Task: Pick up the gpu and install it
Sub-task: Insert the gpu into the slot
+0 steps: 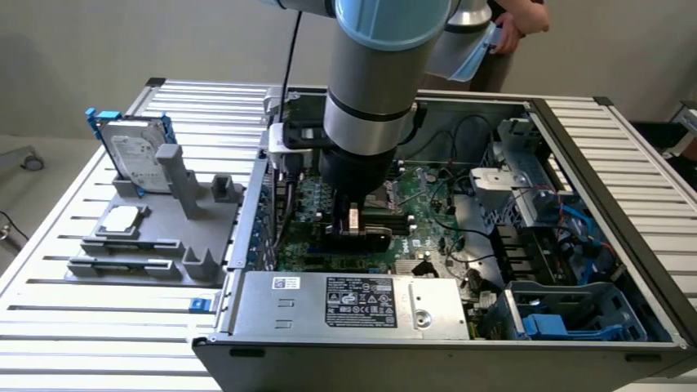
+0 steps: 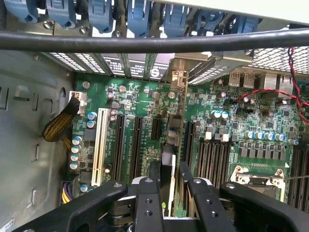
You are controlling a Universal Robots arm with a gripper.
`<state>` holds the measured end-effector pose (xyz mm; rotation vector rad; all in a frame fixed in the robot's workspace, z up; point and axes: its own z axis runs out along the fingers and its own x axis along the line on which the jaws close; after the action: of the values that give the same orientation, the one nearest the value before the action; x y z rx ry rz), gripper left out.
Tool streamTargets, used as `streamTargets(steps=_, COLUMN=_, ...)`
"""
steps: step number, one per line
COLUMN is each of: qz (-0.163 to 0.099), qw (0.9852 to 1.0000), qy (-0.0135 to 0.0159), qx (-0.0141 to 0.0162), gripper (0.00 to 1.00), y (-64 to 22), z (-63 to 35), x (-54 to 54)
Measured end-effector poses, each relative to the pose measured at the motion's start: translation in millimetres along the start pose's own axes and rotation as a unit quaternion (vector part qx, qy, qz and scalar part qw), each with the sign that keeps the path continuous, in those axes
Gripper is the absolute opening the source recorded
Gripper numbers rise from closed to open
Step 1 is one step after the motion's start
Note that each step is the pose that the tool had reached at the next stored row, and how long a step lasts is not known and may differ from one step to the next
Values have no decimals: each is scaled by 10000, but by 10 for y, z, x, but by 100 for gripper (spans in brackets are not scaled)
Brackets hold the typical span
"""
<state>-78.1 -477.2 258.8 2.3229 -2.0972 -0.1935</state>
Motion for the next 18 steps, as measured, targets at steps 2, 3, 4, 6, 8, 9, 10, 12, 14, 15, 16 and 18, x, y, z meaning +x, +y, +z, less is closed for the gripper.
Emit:
streamTargets(steps=2, qz=-16, qw=10000, qy=0, qx=-1, gripper=26, y=0, z=1, x=-5)
streamTargets(steps=3, qz=-24, qw=10000, qy=1, qx=-2, gripper=26, y=0, z=1, x=-6)
streamTargets(steps=4, qz=-30, qw=10000, qy=2, qx=-2, gripper=26, y=-1, z=1, x=-7)
streamTargets(steps=6, qz=-41, qw=10000, qy=3, qx=-3, gripper=26, y=-1, z=1, x=-8)
streamTargets(steps=8, qz=-50, qw=10000, qy=4, qx=-4, gripper=26, y=-1, z=1, x=-10)
streamTargets(steps=9, qz=-52, qw=10000, qy=4, qx=-4, gripper=26, y=-1, z=1, x=-10)
streamTargets(steps=10, qz=-53, qw=10000, qy=4, qx=-5, gripper=26, y=-1, z=1, x=-11)
streamTargets(steps=12, qz=-54, qw=10000, qy=-4, qx=-4, gripper=26, y=-1, z=1, x=-13)
streamTargets(steps=14, qz=-55, qw=10000, qy=-21, qx=-2, gripper=26, y=-1, z=-2, x=-15)
streamTargets(steps=15, qz=-56, qw=10000, qy=-36, qx=-2, gripper=26, y=1, z=-3, x=-15)
streamTargets(steps=16, qz=-56, qw=10000, qy=-41, qx=0, gripper=26, y=0, z=-3, x=-16)
streamTargets(steps=18, qz=-59, qw=10000, qy=-54, qx=1, gripper=26, y=0, z=-5, x=-15)
